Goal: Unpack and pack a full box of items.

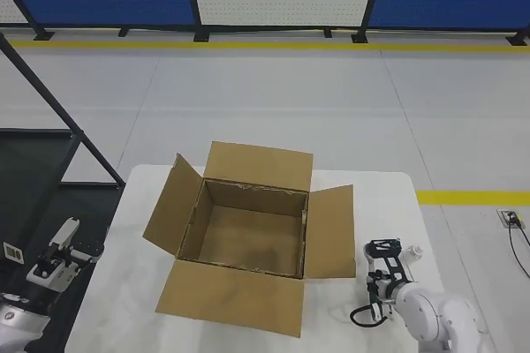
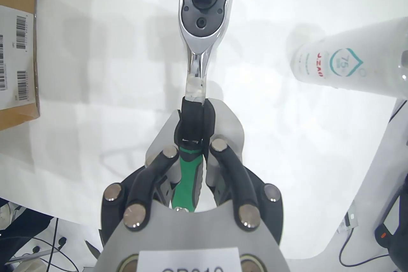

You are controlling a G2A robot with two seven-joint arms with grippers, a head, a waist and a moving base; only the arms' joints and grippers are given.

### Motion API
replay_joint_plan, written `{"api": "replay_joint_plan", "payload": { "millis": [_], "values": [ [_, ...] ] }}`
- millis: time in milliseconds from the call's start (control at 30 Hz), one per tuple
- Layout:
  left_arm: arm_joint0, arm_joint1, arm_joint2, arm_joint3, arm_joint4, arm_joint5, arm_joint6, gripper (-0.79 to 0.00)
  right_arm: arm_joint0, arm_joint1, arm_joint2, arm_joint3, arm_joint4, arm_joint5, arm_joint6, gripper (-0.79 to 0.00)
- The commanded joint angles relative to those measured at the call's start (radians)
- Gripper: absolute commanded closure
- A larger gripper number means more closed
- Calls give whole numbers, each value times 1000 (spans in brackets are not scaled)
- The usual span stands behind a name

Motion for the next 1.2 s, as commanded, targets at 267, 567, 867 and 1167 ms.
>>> {"api": "replay_joint_plan", "payload": {
  "millis": [267, 567, 867, 1167],
  "values": [
    [0, 0, 0, 0, 0, 0, 0, -785, 53, 5, -48, 52, -46, 16, 79, 0],
    [0, 0, 0, 0, 0, 0, 0, -785, 87, 7, -71, 85, -58, 37, 118, -225],
    [0, 0, 0, 0, 0, 0, 0, -785, 37, 12, -55, 1, -57, 78, 81, -391],
    [0, 0, 0, 0, 0, 0, 0, -785, -169, 20, 45, -338, 13, 95, -12, -785]
  ]
}}
